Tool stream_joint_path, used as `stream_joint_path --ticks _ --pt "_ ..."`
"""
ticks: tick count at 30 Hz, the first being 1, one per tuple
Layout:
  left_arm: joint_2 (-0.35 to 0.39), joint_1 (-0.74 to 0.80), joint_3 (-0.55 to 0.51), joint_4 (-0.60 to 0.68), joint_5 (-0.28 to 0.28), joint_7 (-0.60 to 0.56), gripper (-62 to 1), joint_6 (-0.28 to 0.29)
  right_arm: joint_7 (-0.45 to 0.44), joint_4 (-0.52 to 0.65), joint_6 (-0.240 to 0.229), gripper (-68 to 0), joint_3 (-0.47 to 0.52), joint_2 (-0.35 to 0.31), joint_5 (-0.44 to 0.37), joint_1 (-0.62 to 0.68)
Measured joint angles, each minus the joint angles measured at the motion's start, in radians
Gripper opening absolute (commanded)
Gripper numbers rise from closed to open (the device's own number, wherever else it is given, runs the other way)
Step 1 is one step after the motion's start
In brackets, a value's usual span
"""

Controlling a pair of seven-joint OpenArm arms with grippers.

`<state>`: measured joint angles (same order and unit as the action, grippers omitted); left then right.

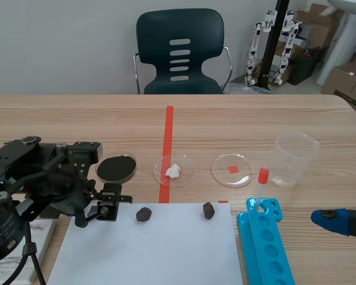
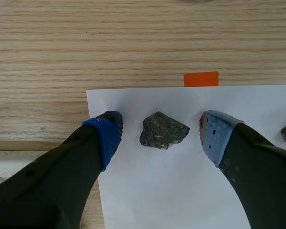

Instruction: Pick up the left mineral with the left hand

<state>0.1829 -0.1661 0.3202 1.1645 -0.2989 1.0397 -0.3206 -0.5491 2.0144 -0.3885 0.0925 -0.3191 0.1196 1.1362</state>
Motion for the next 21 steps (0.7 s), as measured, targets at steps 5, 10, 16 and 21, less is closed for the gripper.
stream_joint_path --ticks 5,10,16,21 --pt "0.0 0.0 0.0 0.0 0.0 -0.004 -38.7 0.003 0.0 0.0 0.0 -8.4 0.0 0.0 0.0 0.0" --pt "0.0 0.0 0.0 0.0 0.0 -0.014 -48.5 0.003 0.0 0.0 0.0 -8.4 0.0 0.0 0.0 0.0" --pt "0.0 0.0 0.0 0.0 0.001 -0.016 -51.1 0.003 0.0 0.0 0.0 -8.4 0.0 0.0 0.0 0.0" --pt "0.0 0.005 0.0 0.014 0.003 -0.026 -51.1 0.003 0.0 0.0 0.0 -8.4 0.0 0.0 0.0 0.0"
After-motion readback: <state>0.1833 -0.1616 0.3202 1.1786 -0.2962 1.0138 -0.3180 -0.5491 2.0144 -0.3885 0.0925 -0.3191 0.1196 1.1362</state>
